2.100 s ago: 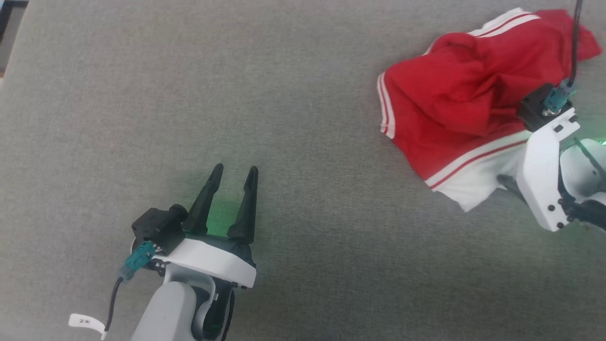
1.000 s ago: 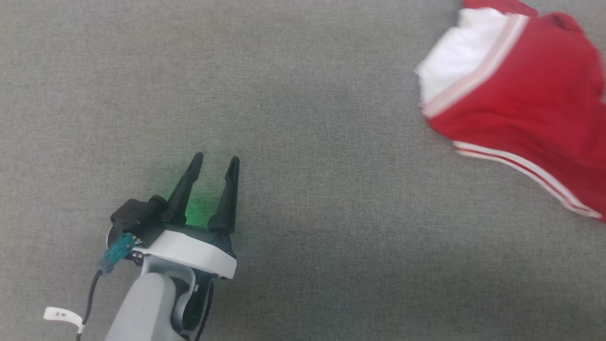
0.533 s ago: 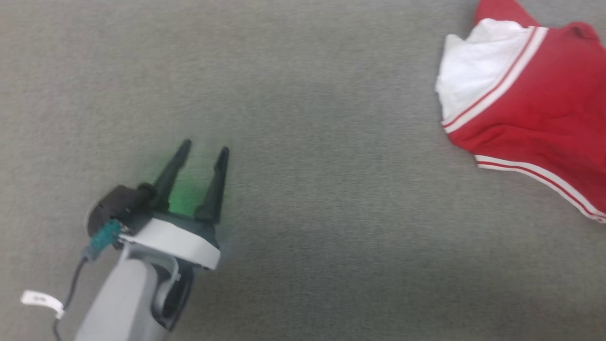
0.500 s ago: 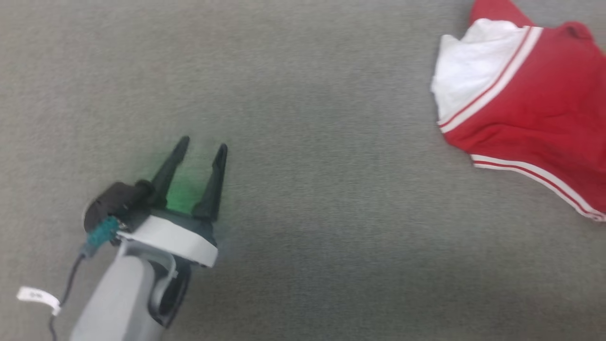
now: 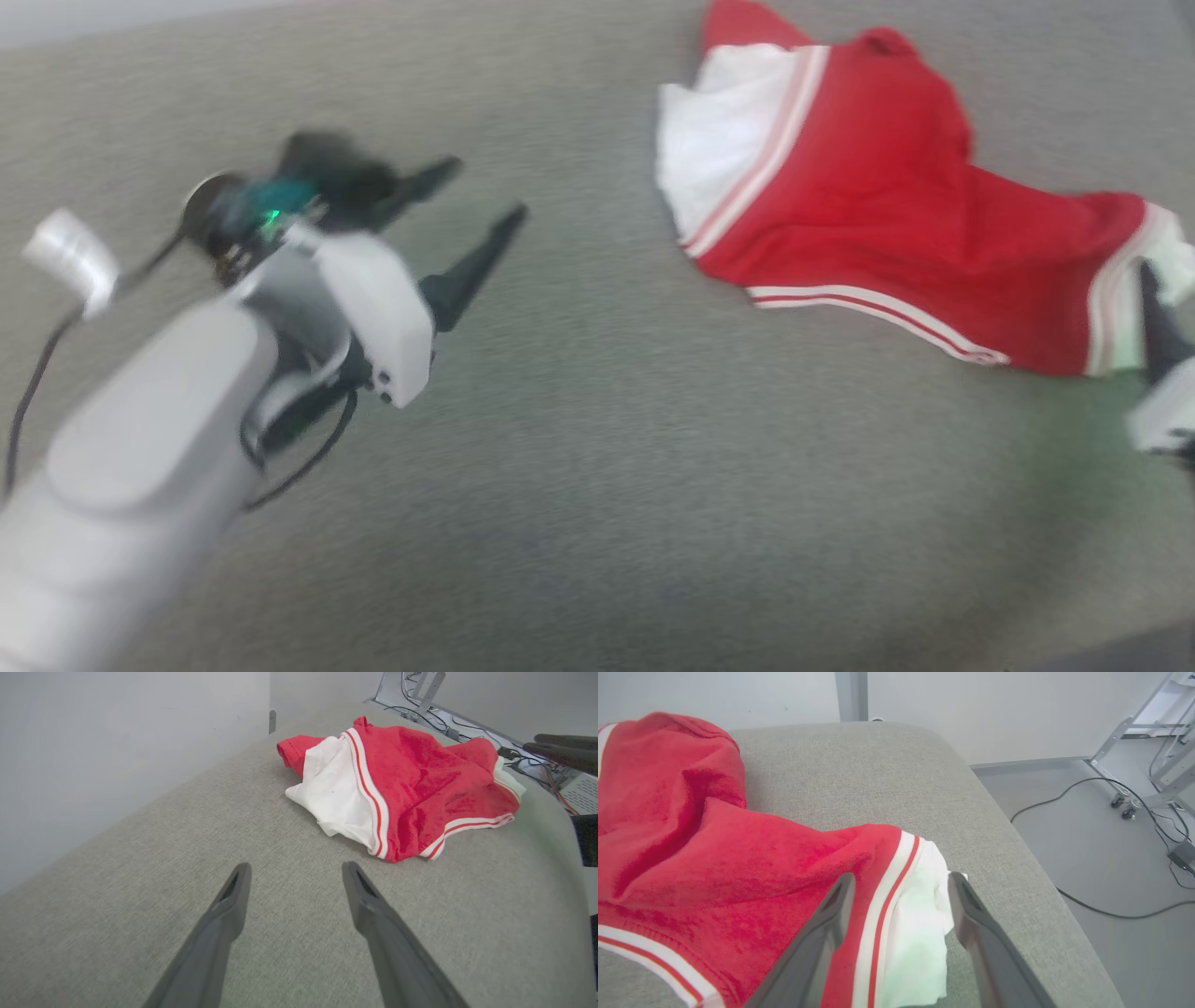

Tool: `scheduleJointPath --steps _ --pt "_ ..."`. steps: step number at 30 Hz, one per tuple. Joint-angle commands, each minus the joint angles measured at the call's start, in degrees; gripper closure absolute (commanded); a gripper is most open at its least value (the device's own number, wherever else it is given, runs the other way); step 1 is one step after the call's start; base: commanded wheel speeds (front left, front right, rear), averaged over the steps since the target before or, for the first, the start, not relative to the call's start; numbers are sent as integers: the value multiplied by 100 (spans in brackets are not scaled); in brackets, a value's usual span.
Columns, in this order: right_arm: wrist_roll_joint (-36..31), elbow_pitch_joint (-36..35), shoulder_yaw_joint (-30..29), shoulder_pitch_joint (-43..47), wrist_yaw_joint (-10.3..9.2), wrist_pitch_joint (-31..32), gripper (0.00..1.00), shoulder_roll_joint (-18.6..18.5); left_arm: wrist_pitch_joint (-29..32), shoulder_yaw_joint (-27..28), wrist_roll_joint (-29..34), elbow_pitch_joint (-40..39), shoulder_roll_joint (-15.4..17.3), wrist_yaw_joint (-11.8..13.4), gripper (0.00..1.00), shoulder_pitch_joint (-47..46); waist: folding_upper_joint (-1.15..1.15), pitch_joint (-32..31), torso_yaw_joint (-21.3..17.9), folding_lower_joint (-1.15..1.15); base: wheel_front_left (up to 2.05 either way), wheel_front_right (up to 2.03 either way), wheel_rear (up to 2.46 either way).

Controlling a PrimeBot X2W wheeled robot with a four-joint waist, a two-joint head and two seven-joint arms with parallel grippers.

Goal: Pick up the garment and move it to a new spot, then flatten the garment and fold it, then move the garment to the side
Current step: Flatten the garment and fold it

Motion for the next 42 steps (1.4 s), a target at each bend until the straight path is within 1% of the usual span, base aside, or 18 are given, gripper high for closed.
scheduleJointPath --steps 1,4,6,9,11,12,15,20,27,28,29,30,31,32,35,39,40,42 --pt "114 -73 97 -13 -8 -86 0 166 339 -168 -211 34 72 -10 0 -231 0 -7 -348 0 0 0 0" --pt "255 -269 367 -7 -8 -271 0 374 1628 -622 -1089 285 109 -12 0 -938 0 67 -645 0 0 0 0" --pt "326 -365 515 -3 -8 -368 0 509 2312 -714 -1598 590 11 -9 0 -1368 0 128 -822 0 0 0 0" --pt "379 -472 702 1 -8 -460 0 637 3287 -785 -2142 1223 -185 -5 0 -1792 0 216 -1082 0 0 0 0" --pt "358 -498 806 23 -8 -471 0 689 3807 -737 -2459 1659 -390 101 0 -2032 0 272 -1241 0 0 0 0" --pt "355 -516 856 20 -8 -486 0 708 4020 -783 -2494 1817 -438 119 0 -2173 0 316 -1319 0 0 0 0" --pt "345 -514 986 -21 -7 -527 0 805 4428 -873 -2522 2274 -573 175 0 -2424 0 424 -1546 0 0 0 0" --pt "336 -403 1155 -87 -7 -622 0 925 4805 -1029 -2447 2888 -691 230 0 -2690 0 572 -1822 0 0 0 0" --pt "269 -231 1260 -192 -7 -710 0 928 4788 -963 -2654 3426 -929 128 1 -2698 0 684 -1934 0 0 0 0" --pt "259 -228 1268 -203 -7 -702 0 918 4759 -956 -2668 3436 -953 108 4 -2711 0 676 -1920 0 0 0 0" --pt "246 -230 1282 -211 -7 -691 0 912 4744 -970 -2674 3448 -980 94 27 -2724 0 671 -1900 0 0 0 0" --pt "235 -236 1299 -223 -8 -679 0 916 4743 -1000 -2656 3461 -987 66 53 -2733 0 668 -1884 0 0 0 0" --pt "227 -241 1308 -234 -7 -671 0 912 4721 -1015 -2655 3481 -1005 59 65 -2719 0 660 -1864 0 0 0 0" --pt "219 -247 1329 -250 -8 -665 0 906 4692 -1017 -2668 3506 -1028 56 100 -2700 0 661 -1845 0 0 0 0" --pt "211 -282 1365 -303 -8 -641 0 862 4510 -977 -2717 3562 -1133 19 100 -2666 0 642 -1727 0 0 0 0" --pt "179 -382 1302 -338 -8 -587 0 730 4152 -830 -2847 3605 -1178 -1 100 -2705 0 551 -1455 0 0 0 0" --pt "179 -382 1302 -338 -8 -587 0 730 4152 -830 -2847 3605 -1178 -1 100 -2705 0 551 -1455 0 0 0 0" --pt "154 -439 1255 -331 -8 -545 0 663 3981 -736 -2948 3567 -1176 -3 100 -2653 0 447 -1272 0 0 0 0"
